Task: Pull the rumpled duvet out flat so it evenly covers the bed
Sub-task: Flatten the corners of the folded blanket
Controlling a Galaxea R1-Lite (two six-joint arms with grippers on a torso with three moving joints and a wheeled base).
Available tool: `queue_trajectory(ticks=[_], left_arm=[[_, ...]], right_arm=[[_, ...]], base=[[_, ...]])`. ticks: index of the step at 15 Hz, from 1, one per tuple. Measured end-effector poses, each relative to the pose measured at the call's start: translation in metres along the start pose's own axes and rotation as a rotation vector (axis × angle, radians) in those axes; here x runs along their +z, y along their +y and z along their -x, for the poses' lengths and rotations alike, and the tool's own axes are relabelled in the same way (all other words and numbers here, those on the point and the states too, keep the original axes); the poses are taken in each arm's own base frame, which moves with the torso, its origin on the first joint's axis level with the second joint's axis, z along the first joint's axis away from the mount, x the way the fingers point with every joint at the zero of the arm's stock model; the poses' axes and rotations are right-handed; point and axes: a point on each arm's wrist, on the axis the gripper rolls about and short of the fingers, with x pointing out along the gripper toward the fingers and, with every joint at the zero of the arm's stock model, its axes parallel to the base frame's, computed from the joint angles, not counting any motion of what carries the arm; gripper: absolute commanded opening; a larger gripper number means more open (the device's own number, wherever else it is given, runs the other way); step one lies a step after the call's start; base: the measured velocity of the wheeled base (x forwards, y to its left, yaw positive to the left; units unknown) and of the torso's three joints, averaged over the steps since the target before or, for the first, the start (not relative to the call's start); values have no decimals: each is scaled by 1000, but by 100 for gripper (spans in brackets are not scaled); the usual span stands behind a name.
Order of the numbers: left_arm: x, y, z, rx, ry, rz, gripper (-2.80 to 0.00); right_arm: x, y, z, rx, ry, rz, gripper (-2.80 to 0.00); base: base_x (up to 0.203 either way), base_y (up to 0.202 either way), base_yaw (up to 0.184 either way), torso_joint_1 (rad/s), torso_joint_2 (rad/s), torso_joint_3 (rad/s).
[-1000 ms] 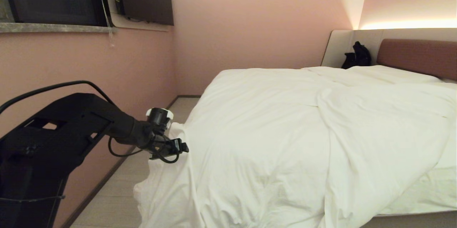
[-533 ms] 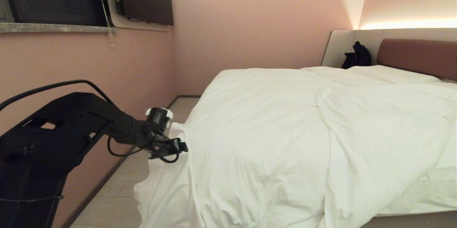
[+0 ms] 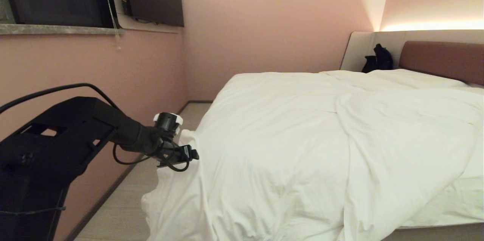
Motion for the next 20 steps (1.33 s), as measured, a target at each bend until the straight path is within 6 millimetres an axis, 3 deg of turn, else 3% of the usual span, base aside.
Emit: queue_trajectory(ticks=[10,20], left_arm=[[-2,1,-8,3,9,0,0],[2,-1,-2,-4,-7,3,0]], right_arm=[[0,0,0,1,2,3,-280],[0,0,0,2,2,6,-280]], base=[[0,0,0,-1,10,7],[0,0,0,-6,21,15]])
